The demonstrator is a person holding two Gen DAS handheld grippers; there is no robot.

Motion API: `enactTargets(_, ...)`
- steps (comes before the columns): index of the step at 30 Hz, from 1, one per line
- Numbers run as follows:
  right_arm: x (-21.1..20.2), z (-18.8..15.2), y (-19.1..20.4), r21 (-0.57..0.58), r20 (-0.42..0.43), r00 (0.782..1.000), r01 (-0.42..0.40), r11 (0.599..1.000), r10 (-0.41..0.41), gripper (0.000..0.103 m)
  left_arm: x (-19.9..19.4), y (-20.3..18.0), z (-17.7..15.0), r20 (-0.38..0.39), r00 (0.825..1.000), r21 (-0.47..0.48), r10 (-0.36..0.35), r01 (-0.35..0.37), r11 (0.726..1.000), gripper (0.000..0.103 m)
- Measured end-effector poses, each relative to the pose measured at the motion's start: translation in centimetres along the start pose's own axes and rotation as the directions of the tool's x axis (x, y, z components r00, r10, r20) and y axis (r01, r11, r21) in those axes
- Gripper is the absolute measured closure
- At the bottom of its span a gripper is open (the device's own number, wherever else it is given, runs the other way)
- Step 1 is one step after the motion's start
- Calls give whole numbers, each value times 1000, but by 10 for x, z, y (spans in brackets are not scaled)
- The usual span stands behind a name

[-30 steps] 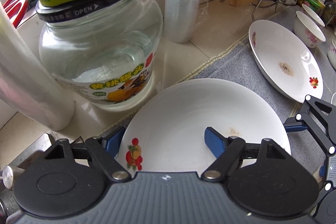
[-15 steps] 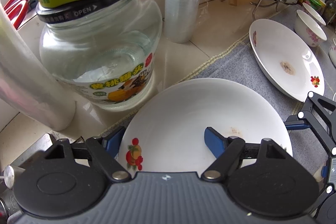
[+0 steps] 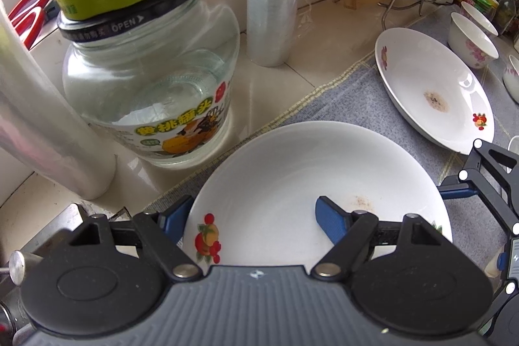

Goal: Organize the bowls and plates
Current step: 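Lift the white flower plate off the towel with the left gripper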

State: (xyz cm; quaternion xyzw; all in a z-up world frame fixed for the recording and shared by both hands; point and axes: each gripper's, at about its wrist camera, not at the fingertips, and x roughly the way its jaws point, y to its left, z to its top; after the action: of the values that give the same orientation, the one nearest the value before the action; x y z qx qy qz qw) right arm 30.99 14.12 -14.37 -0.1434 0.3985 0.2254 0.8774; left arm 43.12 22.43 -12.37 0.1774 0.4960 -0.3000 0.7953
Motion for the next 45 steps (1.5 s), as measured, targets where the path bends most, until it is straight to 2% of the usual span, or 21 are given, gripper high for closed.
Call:
enactTargets(23, -32, -9, 12, 0, 19, 1000, 19, 1000, -19, 0, -31, -20, -9, 29, 1000, 25, 0, -1, 1000, 23)
enactTargets(45, -68, -29, 37, -19, 32, 999, 30, 999, -29, 0, -62, -52, -39, 52, 998, 19, 16, -17, 1000, 23)
